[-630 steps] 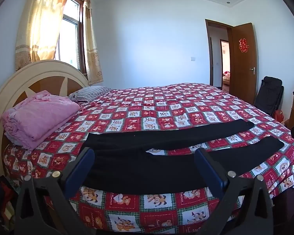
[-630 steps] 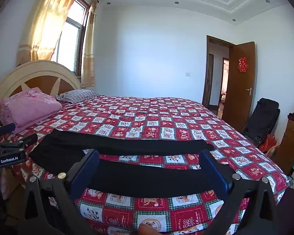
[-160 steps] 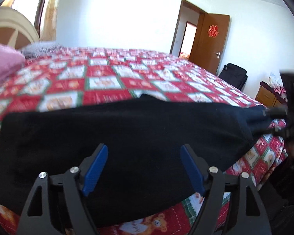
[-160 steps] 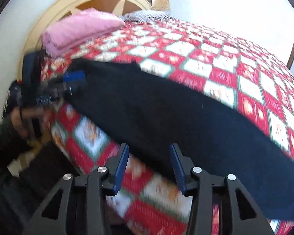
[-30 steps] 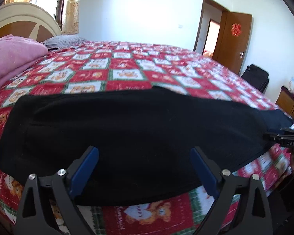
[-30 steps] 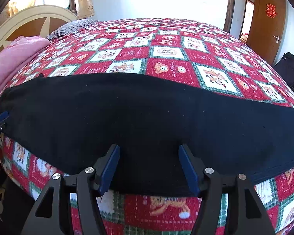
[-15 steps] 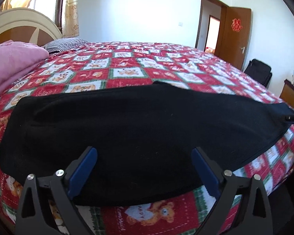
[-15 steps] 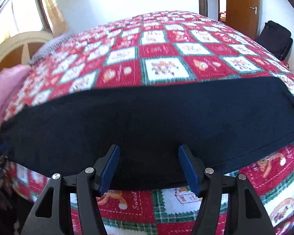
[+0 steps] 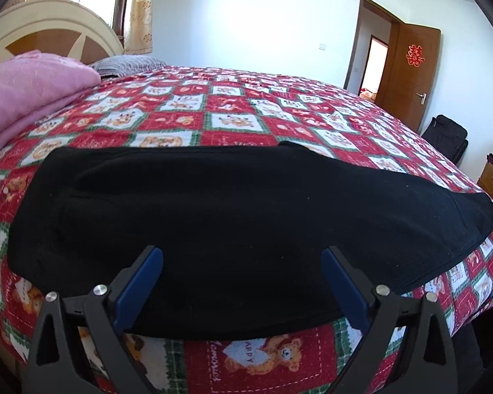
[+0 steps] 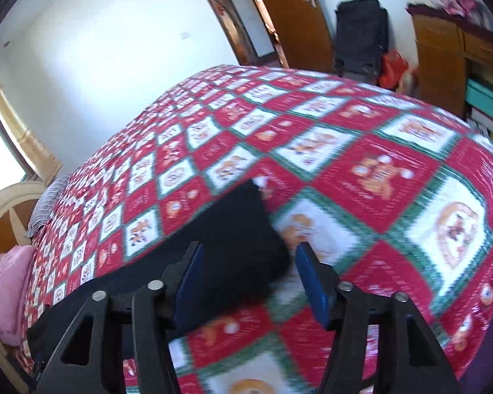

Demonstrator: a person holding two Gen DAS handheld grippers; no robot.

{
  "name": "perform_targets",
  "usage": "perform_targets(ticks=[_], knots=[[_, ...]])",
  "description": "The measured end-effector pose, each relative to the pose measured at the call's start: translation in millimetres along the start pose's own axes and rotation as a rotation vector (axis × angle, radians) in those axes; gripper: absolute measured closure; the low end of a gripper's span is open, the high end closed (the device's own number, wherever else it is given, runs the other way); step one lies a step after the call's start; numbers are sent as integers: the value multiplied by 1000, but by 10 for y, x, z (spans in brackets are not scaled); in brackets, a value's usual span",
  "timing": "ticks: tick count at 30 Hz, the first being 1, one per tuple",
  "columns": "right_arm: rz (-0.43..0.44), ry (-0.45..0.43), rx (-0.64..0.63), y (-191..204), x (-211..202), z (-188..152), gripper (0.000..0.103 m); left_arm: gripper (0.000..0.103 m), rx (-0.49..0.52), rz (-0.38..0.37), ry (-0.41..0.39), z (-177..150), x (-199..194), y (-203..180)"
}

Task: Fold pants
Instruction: 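Grasp the black pants edge with the right gripper and lift it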

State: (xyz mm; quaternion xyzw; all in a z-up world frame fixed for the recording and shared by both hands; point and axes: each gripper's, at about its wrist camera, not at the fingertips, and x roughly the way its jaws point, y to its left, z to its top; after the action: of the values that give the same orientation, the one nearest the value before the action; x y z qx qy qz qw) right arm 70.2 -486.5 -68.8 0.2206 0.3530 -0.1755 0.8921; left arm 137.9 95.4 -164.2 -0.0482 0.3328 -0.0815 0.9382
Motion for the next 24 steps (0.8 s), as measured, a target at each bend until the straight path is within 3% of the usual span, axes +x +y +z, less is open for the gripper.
perform_targets(ticks=[14,18,21,24], knots=[[47,94,-11,11,437,54,55,0,64,62,-22,-62,99,-115],[43,105,-10,7,491,69,64,0,59,54,-26,-64,89,-101],[102,106,23,-41,495,62,87,0,62,55,-27,-63,90,-102],[136,58,36,-28,399,39,89,0,61,54,-25,-62,94,-104]])
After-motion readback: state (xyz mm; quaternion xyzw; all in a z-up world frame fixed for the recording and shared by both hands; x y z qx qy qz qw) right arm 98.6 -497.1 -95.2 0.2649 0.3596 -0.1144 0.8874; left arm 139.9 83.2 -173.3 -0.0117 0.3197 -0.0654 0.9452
